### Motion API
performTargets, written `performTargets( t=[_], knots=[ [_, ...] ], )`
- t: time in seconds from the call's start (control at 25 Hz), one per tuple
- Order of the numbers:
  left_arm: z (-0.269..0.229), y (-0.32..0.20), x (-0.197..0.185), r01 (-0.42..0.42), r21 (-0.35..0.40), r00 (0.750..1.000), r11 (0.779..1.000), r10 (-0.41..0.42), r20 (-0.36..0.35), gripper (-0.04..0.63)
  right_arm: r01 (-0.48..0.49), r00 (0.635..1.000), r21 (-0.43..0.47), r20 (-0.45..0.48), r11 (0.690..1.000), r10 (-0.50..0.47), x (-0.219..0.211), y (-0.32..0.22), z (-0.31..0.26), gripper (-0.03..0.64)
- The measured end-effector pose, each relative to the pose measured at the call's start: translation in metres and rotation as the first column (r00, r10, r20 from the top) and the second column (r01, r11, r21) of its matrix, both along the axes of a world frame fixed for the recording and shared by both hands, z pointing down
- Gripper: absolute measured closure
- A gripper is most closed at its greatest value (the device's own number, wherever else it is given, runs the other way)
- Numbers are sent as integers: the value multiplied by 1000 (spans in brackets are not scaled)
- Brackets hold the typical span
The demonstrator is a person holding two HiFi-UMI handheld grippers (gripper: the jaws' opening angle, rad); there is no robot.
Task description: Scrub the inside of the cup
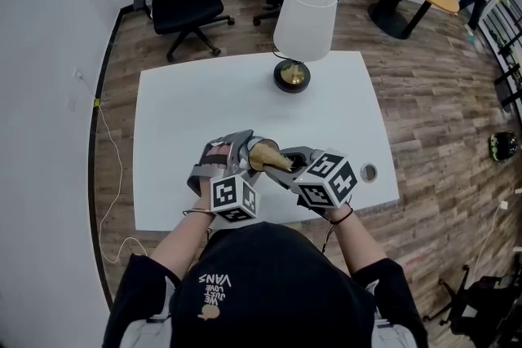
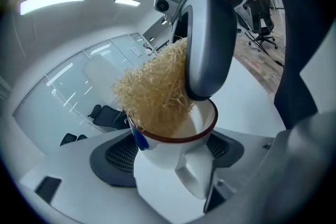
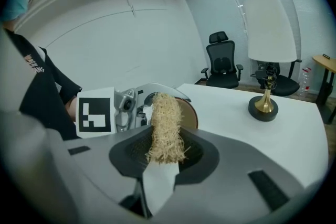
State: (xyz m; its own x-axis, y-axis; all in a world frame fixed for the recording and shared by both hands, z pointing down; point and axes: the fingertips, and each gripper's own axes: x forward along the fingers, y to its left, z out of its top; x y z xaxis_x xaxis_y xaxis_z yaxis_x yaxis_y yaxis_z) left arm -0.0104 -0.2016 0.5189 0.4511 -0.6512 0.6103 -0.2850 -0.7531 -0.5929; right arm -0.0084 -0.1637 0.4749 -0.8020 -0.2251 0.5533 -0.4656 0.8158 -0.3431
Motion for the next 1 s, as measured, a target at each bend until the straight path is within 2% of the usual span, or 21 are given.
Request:
performTargets(
  t=[0.12,0.2,0.32,0.44,0.52,0.64,0.8,1.0],
  knots=[
    [1,-2,0,42,-61,994,997,-48,-97,215,-84,994,28,71,996,82,6,-12,-6,517],
    [4,-4,-1,80,-135,975,988,-105,-194,215,-146,980,49,143,988,137,12,-17,-12,517],
    [11,-12,-4,119,-255,923,960,-201,-327,215,-231,952,90,225,969,206,24,-24,-20,517],
    [21,-22,-6,133,-334,874,933,-269,-405,215,-305,925,87,263,948,274,41,-30,-19,517],
    [27,-26,-6,131,-360,848,924,-293,-443,215,-345,912,90,267,934,311,51,-32,-17,517],
    [35,-31,-3,124,-362,827,924,-298,-477,215,-399,893,92,263,912,364,65,-34,-11,517],
    [47,-37,0,120,-398,793,910,-329,-513,215,-428,881,61,251,902,401,72,-31,2,517],
    [72,-42,1,133,-449,776,883,-375,-507,215,-438,876,30,236,898,420,73,-29,14,517]
  ],
)
